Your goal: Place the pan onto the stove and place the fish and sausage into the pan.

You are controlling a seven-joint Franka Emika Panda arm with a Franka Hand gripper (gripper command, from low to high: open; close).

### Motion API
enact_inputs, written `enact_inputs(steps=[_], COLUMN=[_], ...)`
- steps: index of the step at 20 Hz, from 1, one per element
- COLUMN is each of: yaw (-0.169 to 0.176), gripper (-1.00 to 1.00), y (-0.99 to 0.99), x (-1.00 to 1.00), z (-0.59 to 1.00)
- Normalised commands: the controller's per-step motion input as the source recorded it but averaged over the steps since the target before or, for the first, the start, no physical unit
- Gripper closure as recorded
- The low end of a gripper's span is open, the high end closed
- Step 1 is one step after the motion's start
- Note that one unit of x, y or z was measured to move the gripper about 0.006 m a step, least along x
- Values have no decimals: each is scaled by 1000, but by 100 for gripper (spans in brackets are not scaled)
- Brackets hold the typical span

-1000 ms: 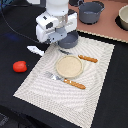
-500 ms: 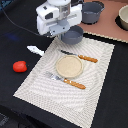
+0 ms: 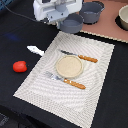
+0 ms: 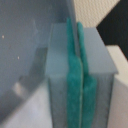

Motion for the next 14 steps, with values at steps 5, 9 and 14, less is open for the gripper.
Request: enact_inputs(steps=[5,9,14], yaw=[30,6,0], gripper=[100,100,100], y=[776,767,557], x=[-657,-231,141], z=[181,36,0])
